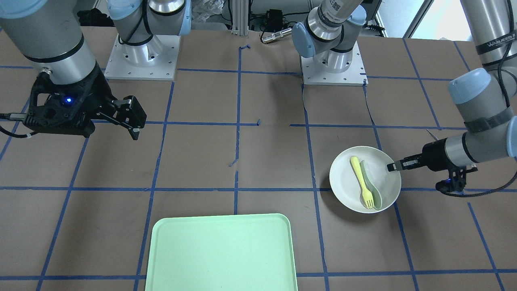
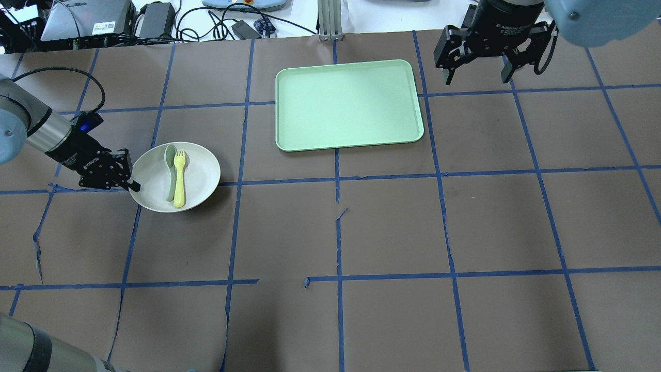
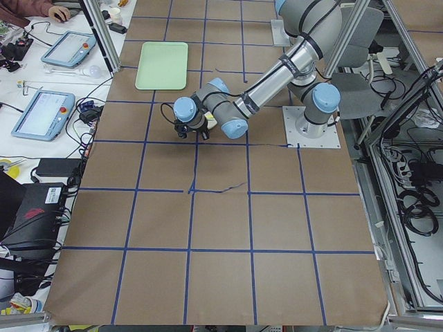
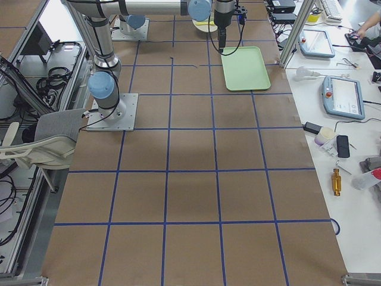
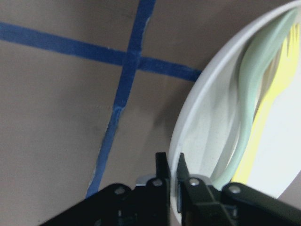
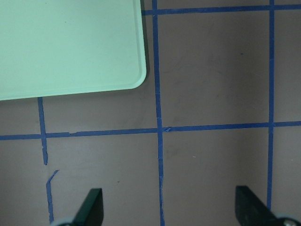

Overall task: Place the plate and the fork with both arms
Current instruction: 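Close the left gripper on the white plate's rim, then carry the plate with the left gripper onto the mint-green tray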

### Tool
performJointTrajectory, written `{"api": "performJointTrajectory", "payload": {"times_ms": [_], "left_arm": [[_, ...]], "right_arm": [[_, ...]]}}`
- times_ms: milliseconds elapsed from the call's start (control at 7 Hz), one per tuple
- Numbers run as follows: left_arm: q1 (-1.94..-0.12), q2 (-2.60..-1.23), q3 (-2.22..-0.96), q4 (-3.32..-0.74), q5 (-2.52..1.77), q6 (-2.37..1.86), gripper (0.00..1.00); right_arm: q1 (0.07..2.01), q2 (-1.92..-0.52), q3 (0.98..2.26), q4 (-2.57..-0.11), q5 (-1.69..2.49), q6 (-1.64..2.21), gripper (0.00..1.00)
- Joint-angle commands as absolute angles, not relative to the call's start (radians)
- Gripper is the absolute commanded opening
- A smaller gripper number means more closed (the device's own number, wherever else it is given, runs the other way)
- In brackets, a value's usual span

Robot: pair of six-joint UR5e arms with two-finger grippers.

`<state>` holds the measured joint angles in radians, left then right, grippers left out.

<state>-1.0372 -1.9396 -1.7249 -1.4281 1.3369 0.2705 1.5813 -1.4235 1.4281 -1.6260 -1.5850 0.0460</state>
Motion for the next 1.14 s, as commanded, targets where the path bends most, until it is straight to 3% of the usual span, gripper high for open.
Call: {"api": "performJointTrajectory", "payload": {"times_ms": [0,429,1000], "left_arm": [[-1.046,-1.954,-1.666,-1.441,1.312,0.282,0.00],[-1.197,-2.028,-1.522,-1.351,1.200,0.212,0.00],[-1.449,-2.303,-1.217,-1.316,0.996,0.075,0.00]], "right_arm": [[1.580,-1.424,1.428,-1.626,-1.585,0.046,1.00],[1.580,-1.424,1.428,-1.626,-1.585,0.046,1.00],[1.575,-1.424,1.427,-1.626,-1.585,0.045,1.00]]}}
